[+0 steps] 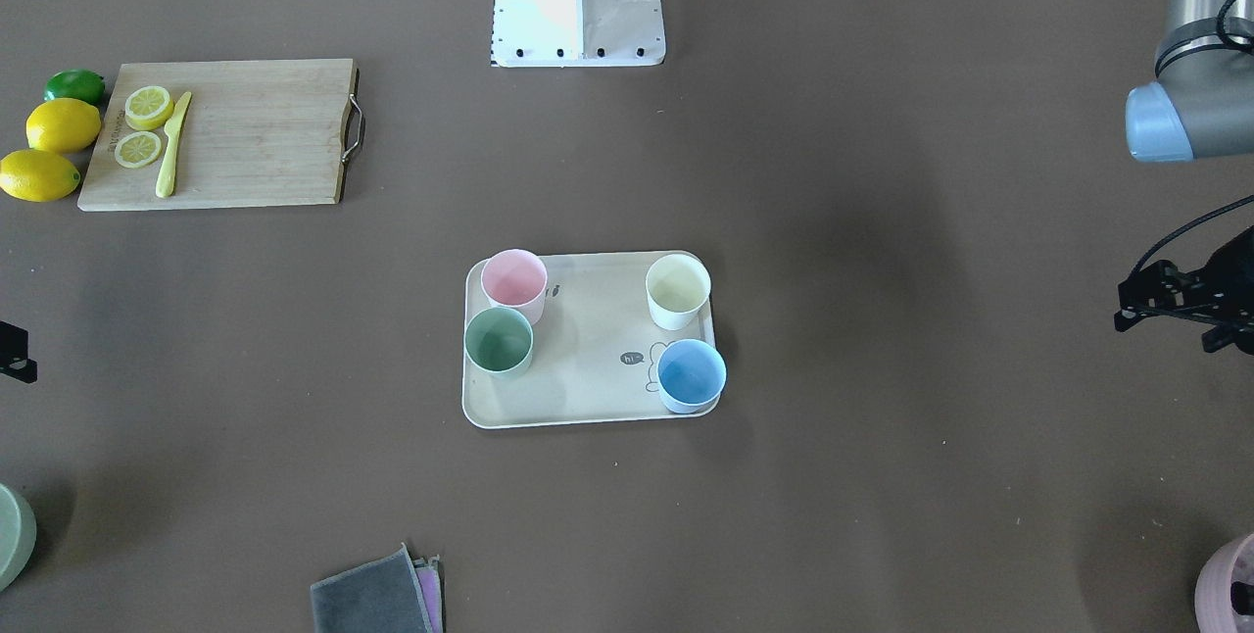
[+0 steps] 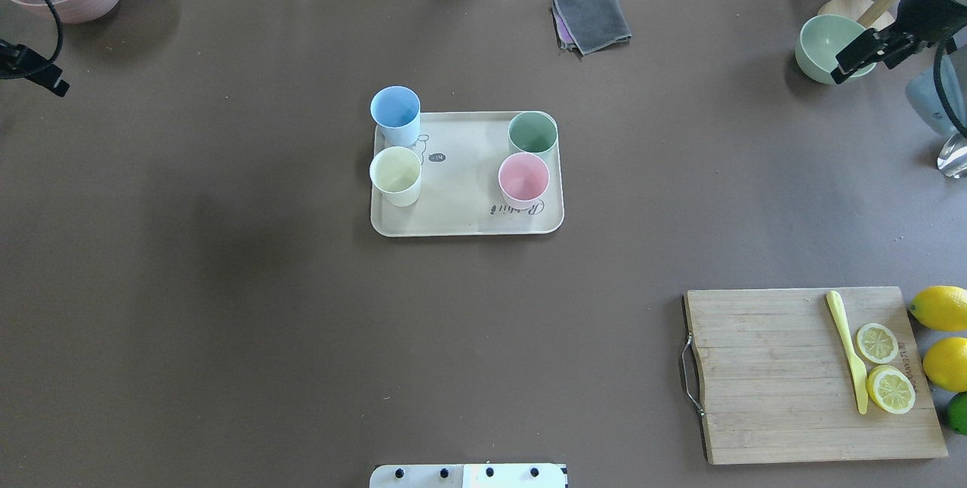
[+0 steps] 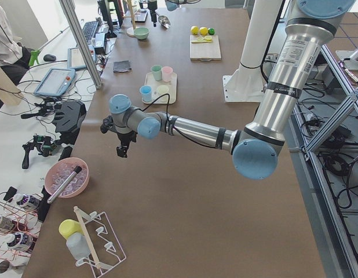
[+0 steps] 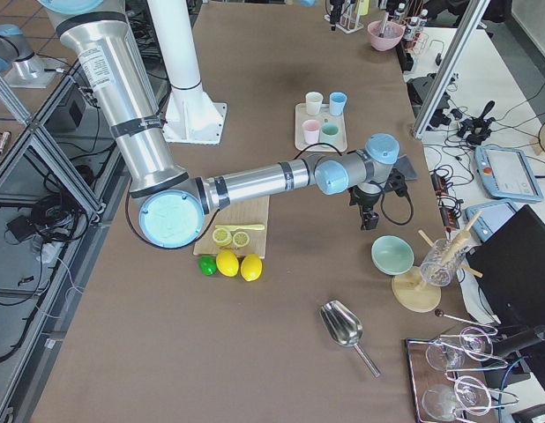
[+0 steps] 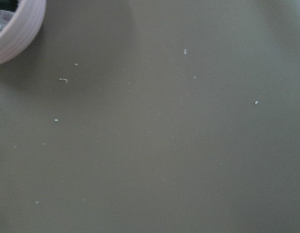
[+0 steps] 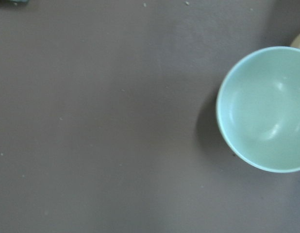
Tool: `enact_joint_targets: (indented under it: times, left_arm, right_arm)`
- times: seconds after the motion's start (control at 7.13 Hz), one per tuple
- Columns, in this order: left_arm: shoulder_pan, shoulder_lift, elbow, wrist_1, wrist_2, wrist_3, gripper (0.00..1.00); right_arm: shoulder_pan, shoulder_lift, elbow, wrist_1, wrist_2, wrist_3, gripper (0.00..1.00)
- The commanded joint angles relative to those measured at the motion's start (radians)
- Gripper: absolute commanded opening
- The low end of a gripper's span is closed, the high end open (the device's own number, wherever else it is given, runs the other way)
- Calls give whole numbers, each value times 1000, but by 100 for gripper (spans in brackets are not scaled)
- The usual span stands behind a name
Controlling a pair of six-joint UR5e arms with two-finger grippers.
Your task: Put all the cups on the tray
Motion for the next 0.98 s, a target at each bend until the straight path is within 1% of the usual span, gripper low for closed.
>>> enact_joint_targets:
  times: [0.0, 0.28, 0.42, 0.7, 0.84]
  left_arm:
    - [-15, 85, -18, -2, 18, 16, 98]
    - [-39, 101, -61, -2, 21, 5, 98]
    - [-50, 137, -75, -11, 12, 7, 98]
    - [-50, 173, -122, -2, 14, 8, 98]
    - [-50, 183, -124, -2, 15, 8, 98]
  right_arm:
    - [24, -54, 4, 4, 2, -17, 100]
    - [1, -64, 1, -22, 1, -3, 100]
    - [3, -71, 1, -20, 1, -3, 100]
    - [6, -76, 3, -25, -3, -3, 100]
    - [10, -82, 12, -26, -9, -6, 100]
